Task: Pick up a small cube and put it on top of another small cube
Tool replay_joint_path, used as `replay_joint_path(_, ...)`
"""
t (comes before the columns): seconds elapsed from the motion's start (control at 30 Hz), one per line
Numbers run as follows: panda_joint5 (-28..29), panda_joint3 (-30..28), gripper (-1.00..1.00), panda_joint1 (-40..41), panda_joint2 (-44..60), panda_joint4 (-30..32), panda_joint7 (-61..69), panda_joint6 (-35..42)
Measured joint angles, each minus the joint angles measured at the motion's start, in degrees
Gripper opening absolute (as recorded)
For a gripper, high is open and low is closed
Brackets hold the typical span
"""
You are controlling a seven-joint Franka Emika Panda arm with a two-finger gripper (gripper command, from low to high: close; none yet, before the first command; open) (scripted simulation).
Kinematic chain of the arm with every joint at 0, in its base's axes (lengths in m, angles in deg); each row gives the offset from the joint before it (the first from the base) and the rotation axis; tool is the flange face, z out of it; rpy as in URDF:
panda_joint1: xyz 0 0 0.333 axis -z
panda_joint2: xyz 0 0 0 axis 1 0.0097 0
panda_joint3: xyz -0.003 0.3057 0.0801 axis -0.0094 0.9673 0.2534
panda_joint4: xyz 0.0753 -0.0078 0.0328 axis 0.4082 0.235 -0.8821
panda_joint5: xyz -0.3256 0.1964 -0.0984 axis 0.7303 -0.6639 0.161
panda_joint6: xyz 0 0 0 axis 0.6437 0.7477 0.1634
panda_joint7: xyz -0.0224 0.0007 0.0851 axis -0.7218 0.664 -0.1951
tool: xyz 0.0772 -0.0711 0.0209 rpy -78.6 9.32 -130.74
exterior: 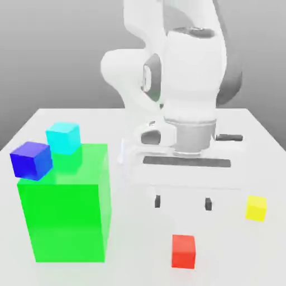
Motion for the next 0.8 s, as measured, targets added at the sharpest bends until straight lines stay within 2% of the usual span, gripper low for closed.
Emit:
replay_joint_path(0.13, 0.8, -0.3, 0.00, -1.1, 8.2, 1.3, -2.3, -4.9)
replay_joint_path(0.27, 4.0, -3.7, 0.00, -3.9, 16.6, -0.1, -4.9, -11.4)
replay_joint_path(0.3, 4.4, -4.3, -1.00, -4.4, 17.8, -0.3, -5.2, -12.4)
replay_joint_path(0.53, 4.5, -4.2, -1.00, -4.3, 17.6, -0.3, -5.3, -12.3)
replay_joint_path(0.7, 0.3, -1.1, -1.00, -2.1, 8.5, 1.6, -2.1, -5.1)
replay_joint_path(0.8, -3.5, -1.7, -1.00, -0.2, 3.7, -1.1, -2.6, 0.2)
